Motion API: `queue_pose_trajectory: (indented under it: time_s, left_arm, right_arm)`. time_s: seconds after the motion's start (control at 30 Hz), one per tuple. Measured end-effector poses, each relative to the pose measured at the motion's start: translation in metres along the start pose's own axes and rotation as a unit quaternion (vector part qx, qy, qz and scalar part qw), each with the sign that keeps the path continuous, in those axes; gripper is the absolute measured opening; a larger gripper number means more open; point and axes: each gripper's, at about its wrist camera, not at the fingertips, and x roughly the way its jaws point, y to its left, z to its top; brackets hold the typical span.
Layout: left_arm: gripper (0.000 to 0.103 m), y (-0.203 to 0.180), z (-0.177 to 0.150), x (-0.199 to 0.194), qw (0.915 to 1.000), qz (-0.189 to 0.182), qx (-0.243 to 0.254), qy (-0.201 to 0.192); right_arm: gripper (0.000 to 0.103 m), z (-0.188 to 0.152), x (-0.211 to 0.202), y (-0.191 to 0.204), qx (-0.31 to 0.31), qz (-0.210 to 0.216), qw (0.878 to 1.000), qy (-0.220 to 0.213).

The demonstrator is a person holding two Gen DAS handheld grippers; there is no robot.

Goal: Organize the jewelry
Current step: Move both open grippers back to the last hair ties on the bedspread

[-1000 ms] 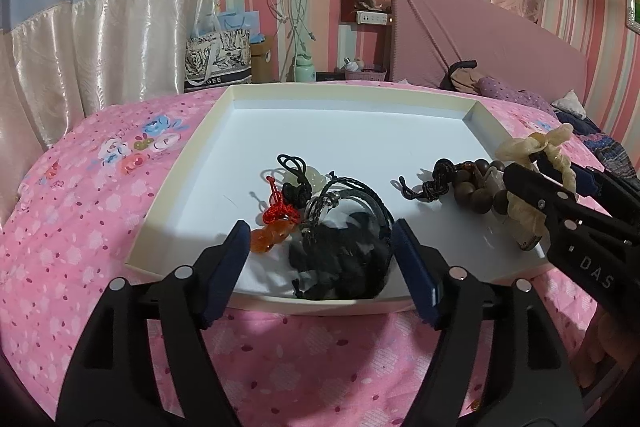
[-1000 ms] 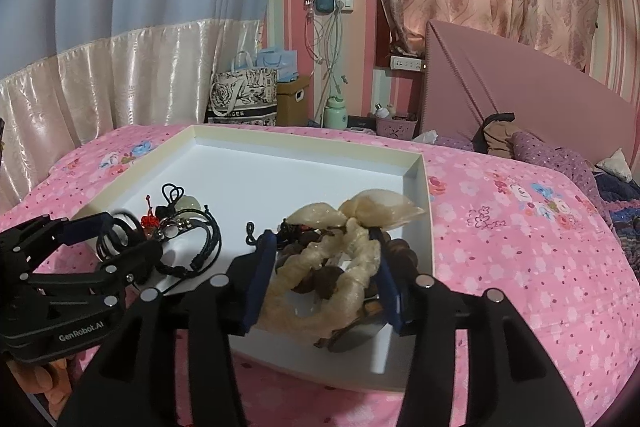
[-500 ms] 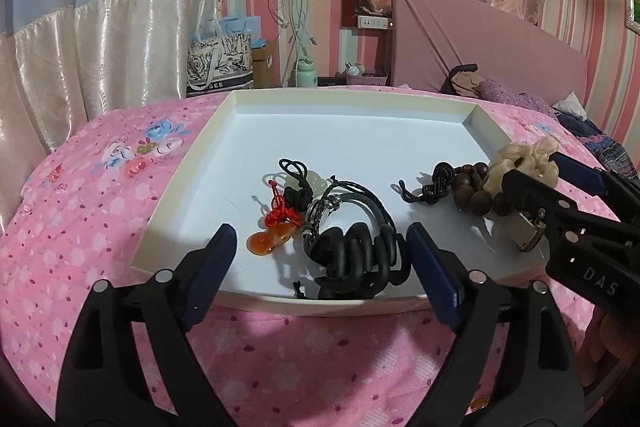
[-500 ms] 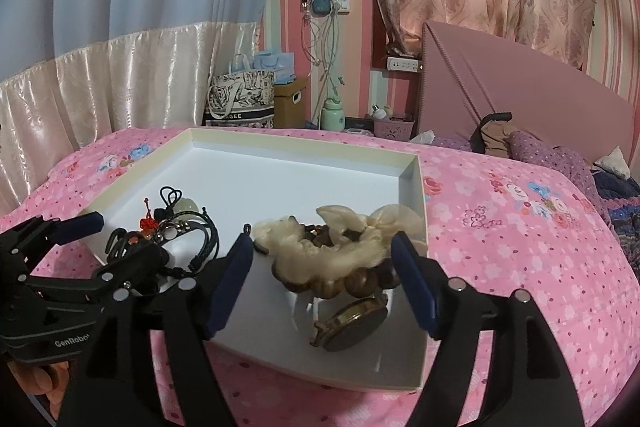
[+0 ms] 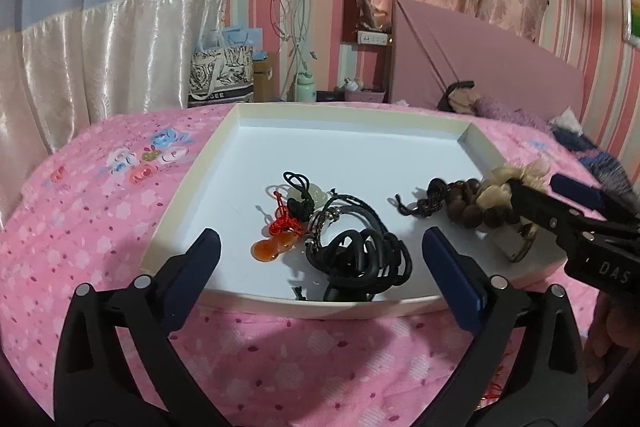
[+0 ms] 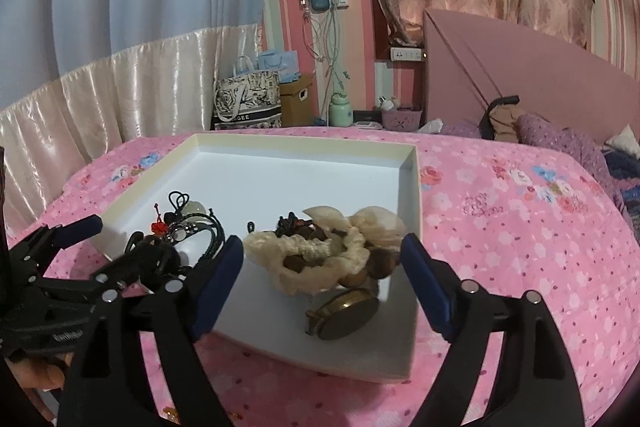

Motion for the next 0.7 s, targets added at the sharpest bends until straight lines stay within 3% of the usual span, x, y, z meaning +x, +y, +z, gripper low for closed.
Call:
queue_pose_trajectory:
  time_s: [0.13, 0.4, 0.57, 0.7]
  left_arm:
    - [0.100, 0.008, 0.005, -0.004, 0.9996, -0.016, -0.020, 0.014]
    - [0.100, 0.054, 0.027, -0.050, 0.9998, 0.018, -0.011, 0.001]
    - [0.100, 0.089, 0.007, -0.075, 0.9990, 0.040, -0.016, 0.014]
    - [0.100, 0.101, -0.024, -0.080, 0.9981, 0.039, -0.018, 0.043]
  right_arm:
    - [0.081, 0.000, -0.001, -0.011, 0.017, 0.005, 1.000, 0.002]
    - [0.081, 0.004, -0.013, -0.015, 0.012, -0.001, 1.000, -0.007]
    - [0.081, 0.007, -0.027, -0.016, 0.024, 0.021, 0.999, -0.015]
    - [0.082, 0.001, -0.027, -0.008, 0.029, 0.017, 0.999, 0.014]
